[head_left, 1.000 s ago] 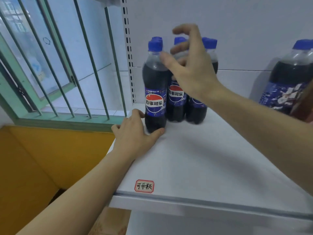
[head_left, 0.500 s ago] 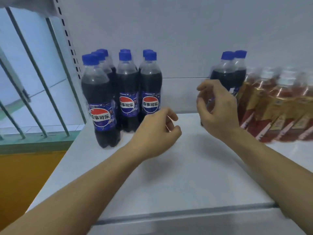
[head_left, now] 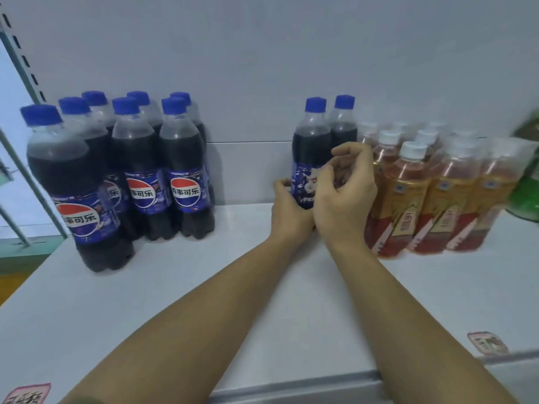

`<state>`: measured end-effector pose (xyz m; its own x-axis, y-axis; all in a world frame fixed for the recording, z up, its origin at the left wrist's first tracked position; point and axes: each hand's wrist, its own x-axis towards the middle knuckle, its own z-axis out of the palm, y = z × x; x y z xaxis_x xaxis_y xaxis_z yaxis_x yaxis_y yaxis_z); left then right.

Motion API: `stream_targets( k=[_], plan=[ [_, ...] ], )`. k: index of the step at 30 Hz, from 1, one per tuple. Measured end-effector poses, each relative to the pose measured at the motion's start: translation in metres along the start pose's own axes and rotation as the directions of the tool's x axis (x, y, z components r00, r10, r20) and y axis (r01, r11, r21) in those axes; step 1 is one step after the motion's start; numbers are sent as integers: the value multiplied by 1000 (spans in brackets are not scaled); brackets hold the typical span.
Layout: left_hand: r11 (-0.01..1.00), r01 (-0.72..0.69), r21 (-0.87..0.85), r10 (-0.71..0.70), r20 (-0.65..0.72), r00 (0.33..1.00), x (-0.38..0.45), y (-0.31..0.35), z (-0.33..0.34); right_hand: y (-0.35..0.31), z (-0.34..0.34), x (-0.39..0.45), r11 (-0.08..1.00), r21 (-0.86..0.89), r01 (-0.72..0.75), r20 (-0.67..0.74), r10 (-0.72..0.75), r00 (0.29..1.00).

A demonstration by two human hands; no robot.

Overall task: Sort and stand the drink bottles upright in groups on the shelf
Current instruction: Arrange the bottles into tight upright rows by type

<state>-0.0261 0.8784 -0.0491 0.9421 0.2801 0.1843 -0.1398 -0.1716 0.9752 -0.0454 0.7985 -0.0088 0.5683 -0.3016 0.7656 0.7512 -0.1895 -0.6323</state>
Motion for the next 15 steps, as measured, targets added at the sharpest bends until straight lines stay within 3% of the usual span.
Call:
stream_targets(
  k=[5, 8, 11, 15],
  plan=[
    [990, 35, -135, -22, 97, 995, -10, 5, -22, -6, -2, 1, 993, 93, -71, 2, 71, 997],
    [943, 112, -314, -38, 232, 972, -31, 15, -56, -11, -4, 15, 923, 237, -303, 82, 292, 953],
    [913, 162, -373, -14, 369, 929, -57, 27, -92, -31, 6, 37, 825, 263, -500, 387, 385, 838],
    [932, 138, -336, 35, 460, 887, -87, 36, -131, -67, 29, 51, 711, 303, -634, 773, 206, 601]
  ],
)
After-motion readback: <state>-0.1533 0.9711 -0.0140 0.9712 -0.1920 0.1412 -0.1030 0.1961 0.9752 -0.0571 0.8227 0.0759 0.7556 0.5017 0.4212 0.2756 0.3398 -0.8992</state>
